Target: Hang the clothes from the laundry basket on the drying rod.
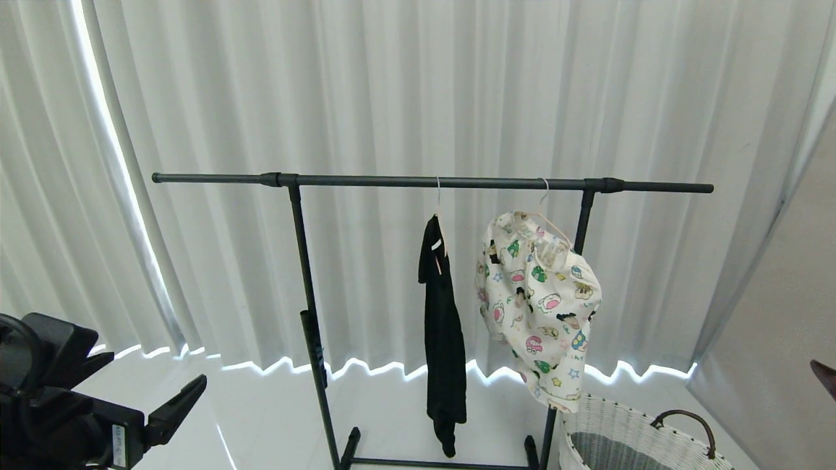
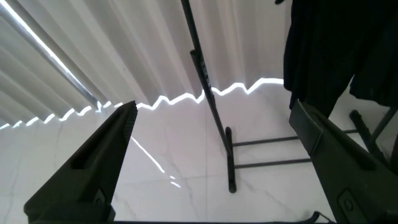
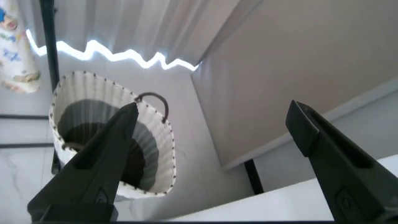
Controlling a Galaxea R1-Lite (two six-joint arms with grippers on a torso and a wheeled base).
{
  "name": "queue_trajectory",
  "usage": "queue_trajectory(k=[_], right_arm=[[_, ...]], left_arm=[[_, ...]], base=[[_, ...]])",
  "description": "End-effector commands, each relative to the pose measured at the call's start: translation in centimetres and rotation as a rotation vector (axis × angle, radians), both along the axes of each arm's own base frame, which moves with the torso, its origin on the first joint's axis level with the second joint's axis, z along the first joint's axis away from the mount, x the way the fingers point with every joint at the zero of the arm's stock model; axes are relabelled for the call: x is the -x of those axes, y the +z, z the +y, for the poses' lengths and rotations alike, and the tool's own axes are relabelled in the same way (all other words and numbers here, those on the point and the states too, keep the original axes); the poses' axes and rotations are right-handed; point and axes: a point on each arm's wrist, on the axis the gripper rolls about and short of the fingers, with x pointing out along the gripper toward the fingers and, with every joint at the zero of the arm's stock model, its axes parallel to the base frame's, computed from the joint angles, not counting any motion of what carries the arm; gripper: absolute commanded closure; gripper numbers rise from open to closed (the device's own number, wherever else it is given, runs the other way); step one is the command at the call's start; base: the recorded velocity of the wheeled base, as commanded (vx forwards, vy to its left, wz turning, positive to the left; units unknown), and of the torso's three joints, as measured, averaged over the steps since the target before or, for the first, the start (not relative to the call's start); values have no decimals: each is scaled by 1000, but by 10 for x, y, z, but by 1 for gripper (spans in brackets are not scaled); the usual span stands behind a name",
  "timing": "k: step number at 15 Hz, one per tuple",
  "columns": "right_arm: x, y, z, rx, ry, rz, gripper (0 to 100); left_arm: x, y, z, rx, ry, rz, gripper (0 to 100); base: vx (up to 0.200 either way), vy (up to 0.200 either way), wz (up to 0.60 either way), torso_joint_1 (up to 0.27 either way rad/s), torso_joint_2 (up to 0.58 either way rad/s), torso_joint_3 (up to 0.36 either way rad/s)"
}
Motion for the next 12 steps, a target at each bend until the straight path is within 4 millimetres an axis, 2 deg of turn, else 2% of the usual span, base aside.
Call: queue_trajectory(k=[1,5,10,11,12], right_arm=[[1,-4,0,0,0,14,0],[15,-15,-1,-1,-11,25,0],[39,-29,-3,-1,-34,6,0],[47,-33,-2,-1,-35,-11,0],[60,-40,-3,1,-44,-32,0]], left_arm=[[10,-5,0,1,1,-5,0],[47,-30,2,-14,43,-10,0],[76,-33,4,6,128,-68,0],[89,-39,5,4,134,-74,0],[113,-53,6,-5,153,-93,0]], base=[[0,0,0,0,0,0],[0,0,0,0,0,0],[0,0,0,0,0,0],[0,0,0,0,0,0],[0,0,0,0,0,0]])
